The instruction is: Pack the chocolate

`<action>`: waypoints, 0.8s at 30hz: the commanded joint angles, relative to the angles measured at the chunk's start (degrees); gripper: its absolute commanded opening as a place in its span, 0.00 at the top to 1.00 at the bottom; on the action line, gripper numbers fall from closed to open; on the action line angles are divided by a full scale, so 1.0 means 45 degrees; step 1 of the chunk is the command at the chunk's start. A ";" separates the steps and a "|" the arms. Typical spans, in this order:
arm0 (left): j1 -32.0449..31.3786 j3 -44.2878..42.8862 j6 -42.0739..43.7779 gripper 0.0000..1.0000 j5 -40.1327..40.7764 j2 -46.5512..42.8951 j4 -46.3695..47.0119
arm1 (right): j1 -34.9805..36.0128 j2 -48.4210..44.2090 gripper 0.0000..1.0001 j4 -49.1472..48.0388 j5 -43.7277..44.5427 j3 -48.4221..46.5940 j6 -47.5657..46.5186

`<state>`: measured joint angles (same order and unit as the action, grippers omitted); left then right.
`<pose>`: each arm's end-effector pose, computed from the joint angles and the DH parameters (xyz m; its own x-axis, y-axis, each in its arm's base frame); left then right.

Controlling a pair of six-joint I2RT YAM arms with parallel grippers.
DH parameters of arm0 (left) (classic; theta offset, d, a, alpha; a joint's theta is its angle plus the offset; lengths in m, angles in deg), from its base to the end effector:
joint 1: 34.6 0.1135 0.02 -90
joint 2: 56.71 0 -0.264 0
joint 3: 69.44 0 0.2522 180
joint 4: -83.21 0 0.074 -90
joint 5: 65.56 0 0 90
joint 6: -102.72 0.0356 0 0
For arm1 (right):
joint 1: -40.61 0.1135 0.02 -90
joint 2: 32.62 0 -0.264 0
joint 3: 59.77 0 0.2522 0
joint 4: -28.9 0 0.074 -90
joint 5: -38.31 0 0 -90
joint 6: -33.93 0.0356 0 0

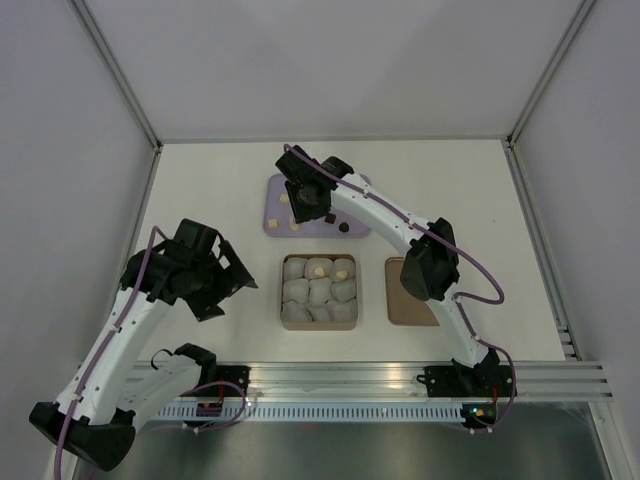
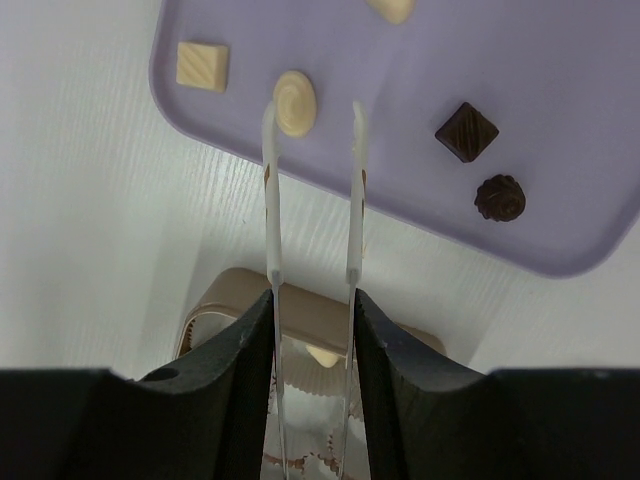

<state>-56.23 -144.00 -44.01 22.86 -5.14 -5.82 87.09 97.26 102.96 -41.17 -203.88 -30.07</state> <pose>0.1229 -0.0498 0.3187 -0.7828 -0.5887 -0.2017 -0.5024 0.7891 -0.3534 0.3411 0.3498 0.2838 -0.8199 -0.2375 -0.5209 -0.3230 0.9431 0.0784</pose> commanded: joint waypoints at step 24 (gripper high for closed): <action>-0.0057 0.0678 -0.0342 0.00 -0.0038 -0.0250 0.0495 | -0.0036 0.1117 0.57 -0.1055 -0.0366 -0.0625 -0.0895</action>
<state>-56.23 -141.44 -44.51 22.88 -6.10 -5.25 87.09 101.33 99.18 -42.87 -204.20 -33.06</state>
